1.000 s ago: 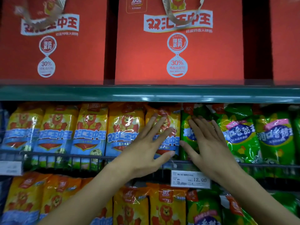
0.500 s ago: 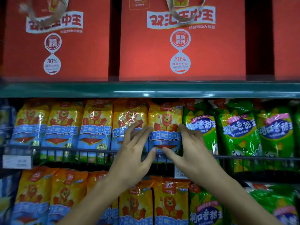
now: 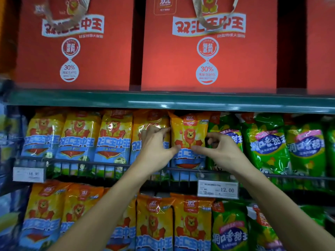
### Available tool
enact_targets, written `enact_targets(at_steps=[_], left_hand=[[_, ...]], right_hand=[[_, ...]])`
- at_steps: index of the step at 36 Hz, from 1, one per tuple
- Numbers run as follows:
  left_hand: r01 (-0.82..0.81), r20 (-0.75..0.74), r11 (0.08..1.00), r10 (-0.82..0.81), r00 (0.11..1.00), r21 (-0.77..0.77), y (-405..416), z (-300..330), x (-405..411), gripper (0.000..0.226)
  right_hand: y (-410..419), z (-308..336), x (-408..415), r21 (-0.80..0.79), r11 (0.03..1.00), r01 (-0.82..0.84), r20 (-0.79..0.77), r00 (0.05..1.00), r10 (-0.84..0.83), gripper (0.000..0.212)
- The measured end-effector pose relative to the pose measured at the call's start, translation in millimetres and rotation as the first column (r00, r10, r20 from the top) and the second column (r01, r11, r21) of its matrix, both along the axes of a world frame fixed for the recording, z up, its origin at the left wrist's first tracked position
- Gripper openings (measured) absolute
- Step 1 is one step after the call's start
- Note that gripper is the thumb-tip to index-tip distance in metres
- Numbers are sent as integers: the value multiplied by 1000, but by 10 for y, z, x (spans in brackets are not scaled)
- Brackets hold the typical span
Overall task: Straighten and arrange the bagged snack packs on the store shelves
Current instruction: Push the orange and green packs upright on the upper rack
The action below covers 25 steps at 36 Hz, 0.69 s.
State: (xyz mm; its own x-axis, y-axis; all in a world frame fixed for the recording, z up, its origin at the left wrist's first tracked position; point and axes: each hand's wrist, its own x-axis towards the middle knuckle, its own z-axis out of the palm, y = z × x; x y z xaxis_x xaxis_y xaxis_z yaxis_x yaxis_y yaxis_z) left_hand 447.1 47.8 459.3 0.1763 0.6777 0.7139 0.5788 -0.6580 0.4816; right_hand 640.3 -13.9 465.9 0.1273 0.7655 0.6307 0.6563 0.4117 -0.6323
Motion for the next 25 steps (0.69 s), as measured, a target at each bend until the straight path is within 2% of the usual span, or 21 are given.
enact_targets(at_steps=[3, 7, 9, 12, 14, 16, 21, 25], left_hand=[[68, 26, 998, -68, 997, 19, -8, -7, -10, 65], [267, 86, 962, -271, 959, 48, -17, -87, -139, 65], [322, 73, 946, -325, 943, 40, -3, -135, -202, 65], [322, -3, 946, -322, 947, 29, 16, -183, -263, 68], [283, -99, 959, -280, 955, 21, -3, -170, -263, 71], [268, -159, 963, -259, 953, 32, -59, -126, -229, 67], [379, -17, 918, -380, 925, 119, -173, -65, -206, 61], [496, 131, 840, -530, 838, 220, -316, 14, -209, 54]], right_hand=[[17, -13, 37, 68, 997, -26, -30, 999, 28, 35], [16, -115, 141, 128, 984, -127, -42, 990, 133, 45], [-35, -165, 166, 121, 974, -191, -46, 979, 198, 52], [-61, -234, 215, 38, 982, -185, 28, 983, 184, 62], [-73, -227, 211, 2, 989, -145, 103, 984, 144, 55], [-93, -208, 184, 38, 989, -142, 147, 980, 135, 34], [-175, -171, 158, 262, 939, -224, 143, 971, 191, 19], [-309, -6, 115, 438, 861, -259, 156, 965, 211, 25]])
